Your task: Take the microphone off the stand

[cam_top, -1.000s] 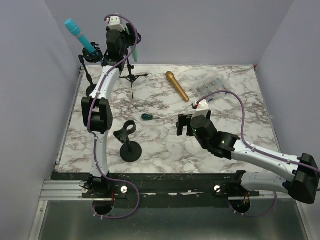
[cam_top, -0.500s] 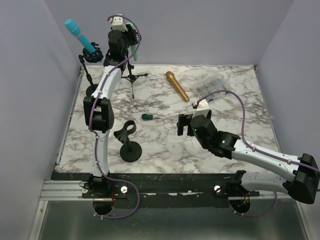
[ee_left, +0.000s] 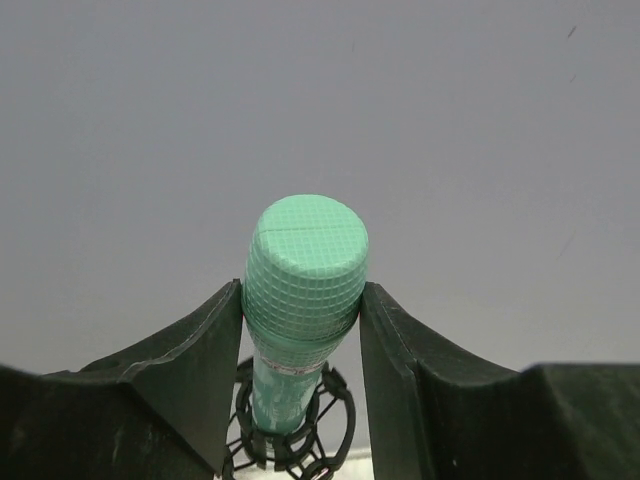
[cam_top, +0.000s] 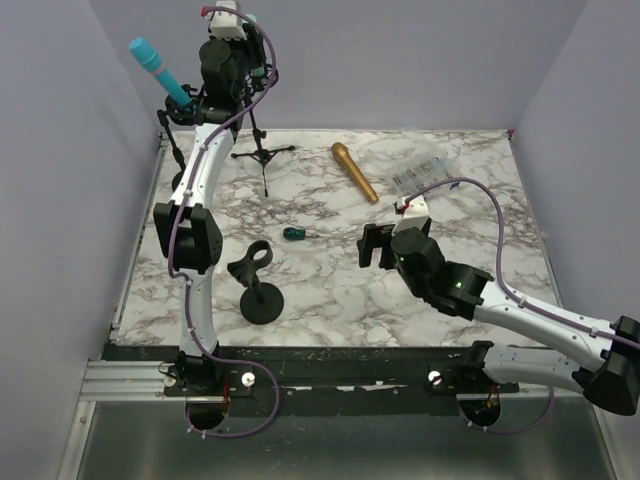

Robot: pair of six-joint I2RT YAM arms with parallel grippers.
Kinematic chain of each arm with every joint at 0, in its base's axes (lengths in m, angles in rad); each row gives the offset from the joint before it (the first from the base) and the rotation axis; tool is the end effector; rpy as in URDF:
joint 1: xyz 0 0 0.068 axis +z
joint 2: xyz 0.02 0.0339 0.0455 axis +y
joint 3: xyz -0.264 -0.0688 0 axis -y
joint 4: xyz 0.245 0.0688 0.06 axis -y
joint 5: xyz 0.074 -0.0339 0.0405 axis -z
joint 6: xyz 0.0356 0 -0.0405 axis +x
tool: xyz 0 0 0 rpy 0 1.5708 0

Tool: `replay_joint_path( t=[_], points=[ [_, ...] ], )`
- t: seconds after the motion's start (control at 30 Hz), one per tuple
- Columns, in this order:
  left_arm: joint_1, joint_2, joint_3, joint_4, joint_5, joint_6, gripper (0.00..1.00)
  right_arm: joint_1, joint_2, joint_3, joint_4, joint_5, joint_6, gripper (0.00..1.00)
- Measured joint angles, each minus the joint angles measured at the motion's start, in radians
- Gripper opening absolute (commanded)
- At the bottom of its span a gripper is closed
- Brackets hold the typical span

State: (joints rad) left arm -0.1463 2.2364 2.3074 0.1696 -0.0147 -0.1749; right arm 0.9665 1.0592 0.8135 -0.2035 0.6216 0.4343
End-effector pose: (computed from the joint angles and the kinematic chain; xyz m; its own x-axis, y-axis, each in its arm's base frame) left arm 0.5240 -0.0767 0.4245 0.2092 -0.2067 -0.9558 0.1707 0.9701 -0.1724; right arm 0.1510 0.1822 0.2976 -0.3799 0.0518 -0.9236 -0.2327 0.9610 0.1496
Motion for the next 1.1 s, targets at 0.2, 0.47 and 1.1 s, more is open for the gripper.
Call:
replay_joint_path(
  t=[0.2, 0.47, 1.1],
  points=[
    [0.000, -0.137, 0.034, 0.015, -0.009, -0.005, 0.04, 0.000, -0.025, 0.002, -0.029, -0.009, 0.025, 1.00],
    [-0.004, -0.298, 0.085, -0.006, 0.008, -0.102, 0.00, 0.000, -0.071, 0.003, -0.068, -0.037, 0.083, 1.00],
    [-0.124, -0.914, -1.037, -0.089, 0.484, -0.651, 0.00, 0.000, -0.028, 0.101, -0.092, -0.189, 0.179, 1.00]
  ],
)
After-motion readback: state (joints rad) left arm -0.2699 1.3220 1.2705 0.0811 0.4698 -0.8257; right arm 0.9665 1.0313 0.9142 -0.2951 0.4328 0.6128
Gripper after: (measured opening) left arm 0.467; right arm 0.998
